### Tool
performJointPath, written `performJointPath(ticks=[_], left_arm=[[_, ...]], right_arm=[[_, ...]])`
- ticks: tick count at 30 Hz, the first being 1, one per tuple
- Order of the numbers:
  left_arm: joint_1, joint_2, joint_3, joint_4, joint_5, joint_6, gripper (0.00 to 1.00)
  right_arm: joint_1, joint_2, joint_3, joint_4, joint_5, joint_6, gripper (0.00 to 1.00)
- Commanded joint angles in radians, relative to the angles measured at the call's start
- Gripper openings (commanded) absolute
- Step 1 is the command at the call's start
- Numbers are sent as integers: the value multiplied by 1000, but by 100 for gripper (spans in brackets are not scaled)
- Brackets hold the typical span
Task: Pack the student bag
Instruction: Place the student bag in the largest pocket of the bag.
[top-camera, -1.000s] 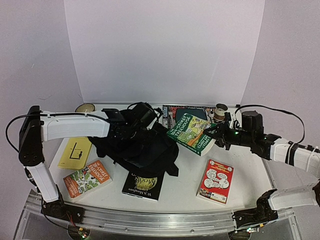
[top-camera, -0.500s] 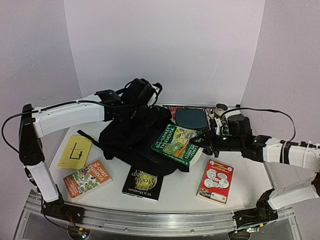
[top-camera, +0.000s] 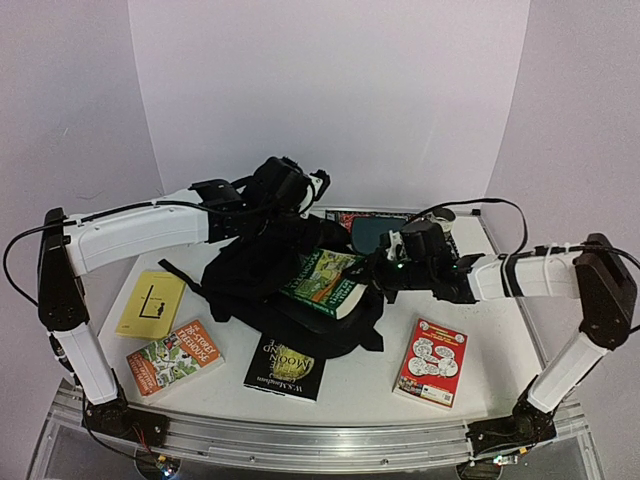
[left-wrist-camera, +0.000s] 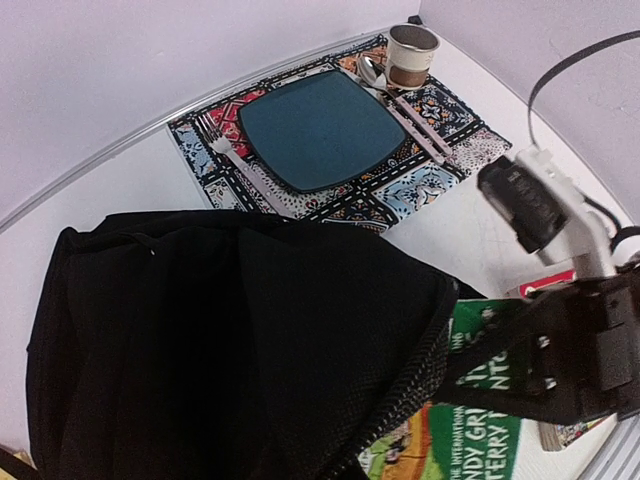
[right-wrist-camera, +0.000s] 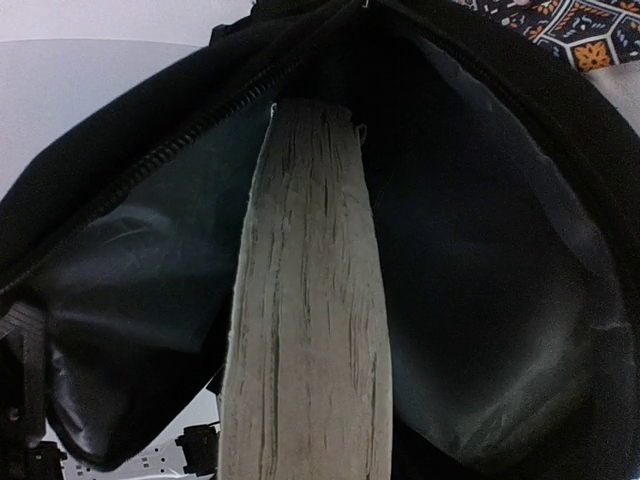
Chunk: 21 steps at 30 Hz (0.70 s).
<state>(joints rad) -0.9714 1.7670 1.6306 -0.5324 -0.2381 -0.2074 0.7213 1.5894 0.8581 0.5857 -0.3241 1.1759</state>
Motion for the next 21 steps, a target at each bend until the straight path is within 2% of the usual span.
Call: performJointPath(ticks=[1, 6, 13, 18, 19, 21], left_arm=[[-4, -76, 69, 108, 71, -36, 0], [-4, -87, 60, 133, 108, -45, 0], [-4, -112, 34, 170, 128, -57, 0], [-5, -122, 14, 177, 133, -65, 0], [-4, -126, 6, 179, 128, -66, 0], [-4, -131, -9, 181, 110, -67, 0]], right_arm=[[16, 86, 109, 130, 37, 55, 0], [24, 203, 192, 169, 55, 92, 0], [38, 397, 331, 310, 13, 202, 0], [50, 485, 431, 252, 70, 185, 0], [52, 503, 459, 216, 85, 176, 2], [53, 544, 512, 156, 98, 154, 12]])
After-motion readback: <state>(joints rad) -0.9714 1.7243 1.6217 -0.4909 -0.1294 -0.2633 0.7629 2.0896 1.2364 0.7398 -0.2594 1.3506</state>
